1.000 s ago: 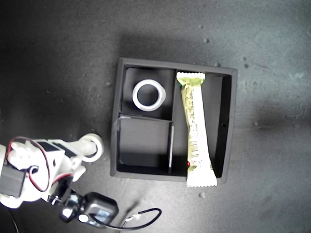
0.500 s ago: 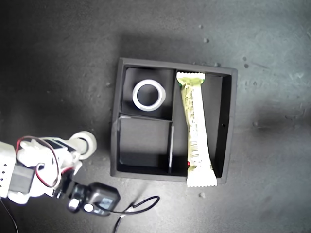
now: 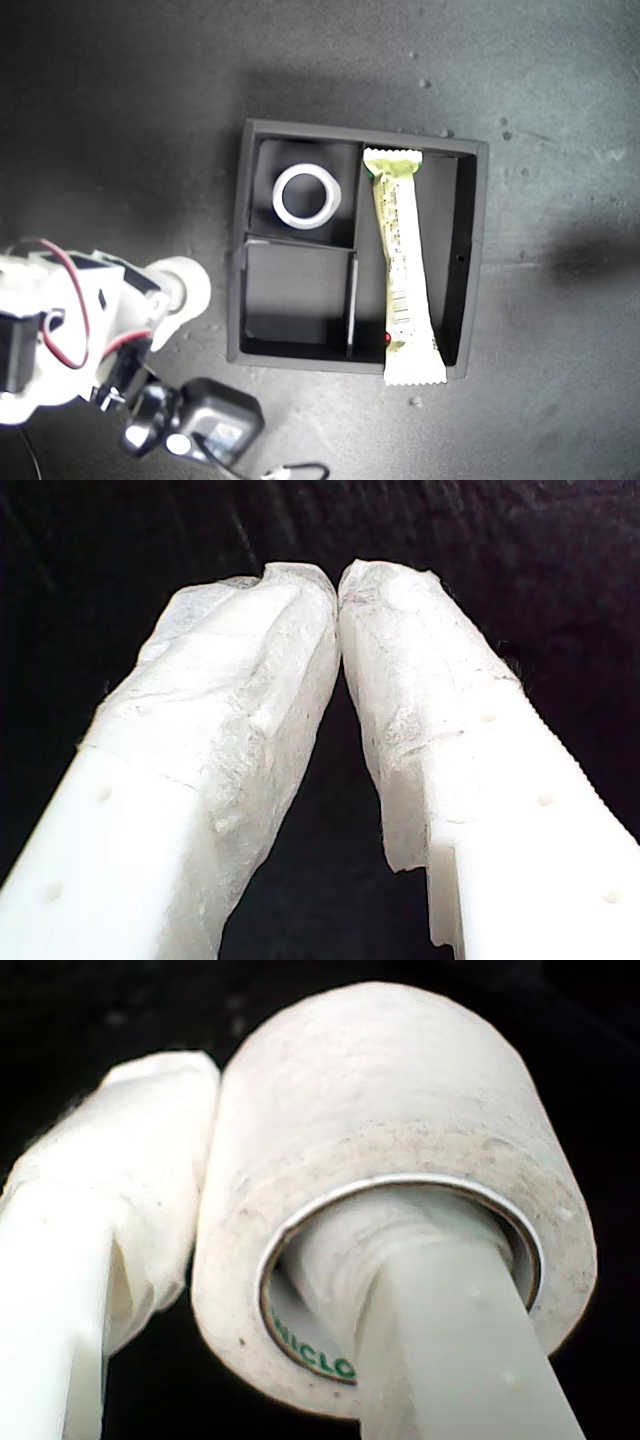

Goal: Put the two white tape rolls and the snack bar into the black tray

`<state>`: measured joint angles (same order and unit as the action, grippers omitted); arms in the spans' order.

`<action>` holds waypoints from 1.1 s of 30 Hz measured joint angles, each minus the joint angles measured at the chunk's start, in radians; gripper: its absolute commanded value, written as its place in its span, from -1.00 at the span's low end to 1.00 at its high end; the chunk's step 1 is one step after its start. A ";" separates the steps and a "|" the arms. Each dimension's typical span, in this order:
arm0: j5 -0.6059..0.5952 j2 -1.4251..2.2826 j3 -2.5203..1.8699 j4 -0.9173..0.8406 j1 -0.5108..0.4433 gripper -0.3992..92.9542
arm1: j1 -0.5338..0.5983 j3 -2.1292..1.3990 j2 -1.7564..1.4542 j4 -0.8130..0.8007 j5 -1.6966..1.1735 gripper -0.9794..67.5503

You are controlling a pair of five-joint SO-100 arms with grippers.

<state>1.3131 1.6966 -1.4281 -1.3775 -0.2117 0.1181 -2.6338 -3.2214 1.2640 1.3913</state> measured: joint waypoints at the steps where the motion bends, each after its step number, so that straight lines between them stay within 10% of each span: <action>1: -0.017 -0.046 0.067 -0.017 0.003 -0.99 | 0.002 -0.049 -0.035 -0.025 0.008 -0.98; 23: 0.028 -0.905 1.169 -0.439 -0.040 -0.99 | -0.005 -0.353 -0.120 -0.175 0.025 -0.98; 33: 0.046 -0.900 1.155 -0.440 -0.061 -0.53 | -0.009 -0.356 -0.120 -0.173 0.023 -0.98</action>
<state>1.3591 0.7961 -0.2730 -1.8178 -0.2730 0.1089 -2.9897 -3.3410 1.0907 1.4143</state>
